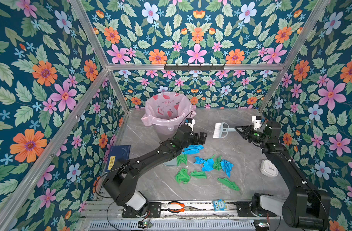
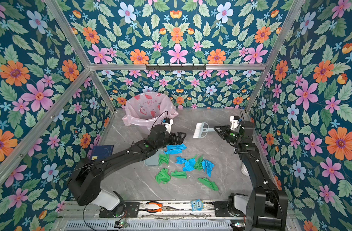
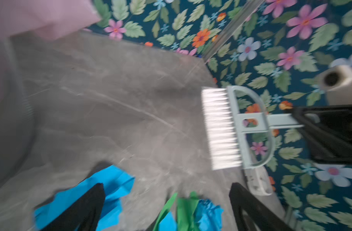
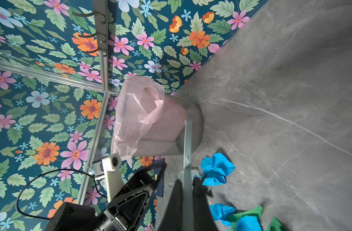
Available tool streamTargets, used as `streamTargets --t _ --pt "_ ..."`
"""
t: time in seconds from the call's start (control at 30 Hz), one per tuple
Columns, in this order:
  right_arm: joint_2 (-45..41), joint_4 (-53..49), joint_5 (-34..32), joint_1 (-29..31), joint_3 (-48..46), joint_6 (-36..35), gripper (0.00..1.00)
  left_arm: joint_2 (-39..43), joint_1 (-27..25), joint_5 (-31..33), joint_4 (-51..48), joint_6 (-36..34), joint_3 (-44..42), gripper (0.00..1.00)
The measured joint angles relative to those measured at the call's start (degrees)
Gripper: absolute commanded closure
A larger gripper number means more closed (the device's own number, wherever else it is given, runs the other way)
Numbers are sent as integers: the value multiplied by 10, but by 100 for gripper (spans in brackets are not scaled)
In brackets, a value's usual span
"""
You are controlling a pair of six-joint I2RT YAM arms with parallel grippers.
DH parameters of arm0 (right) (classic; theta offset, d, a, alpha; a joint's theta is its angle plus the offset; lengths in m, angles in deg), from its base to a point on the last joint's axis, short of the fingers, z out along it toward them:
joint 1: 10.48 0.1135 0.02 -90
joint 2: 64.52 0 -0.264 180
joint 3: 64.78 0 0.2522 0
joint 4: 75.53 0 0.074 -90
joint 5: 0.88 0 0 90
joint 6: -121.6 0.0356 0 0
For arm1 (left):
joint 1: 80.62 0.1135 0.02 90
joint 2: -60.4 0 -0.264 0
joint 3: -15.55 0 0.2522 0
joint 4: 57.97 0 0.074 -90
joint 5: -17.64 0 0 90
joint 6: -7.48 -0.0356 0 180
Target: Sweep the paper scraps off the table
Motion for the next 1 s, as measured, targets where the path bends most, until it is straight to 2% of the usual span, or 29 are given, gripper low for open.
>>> streamTargets --t 0.13,0.3,0.4,0.5,0.7,1.0 --pt "-18 -45 -4 0 13 -21 100 74 6 78 -97 14 -38 0" --pt "-21 -78 -5 5 26 -38 100 122 36 126 -203 53 -56 0" --pt "-14 -81 -5 12 27 -45 100 163 67 110 -233 71 -107 12" --pt "-8 -81 -6 18 22 -46 100 213 112 107 -243 94 -156 27" --pt "-3 -78 -5 22 11 -46 100 282 159 78 -214 114 -227 32" --pt "-4 -75 -3 23 6 -46 100 331 179 72 -167 157 -324 40"
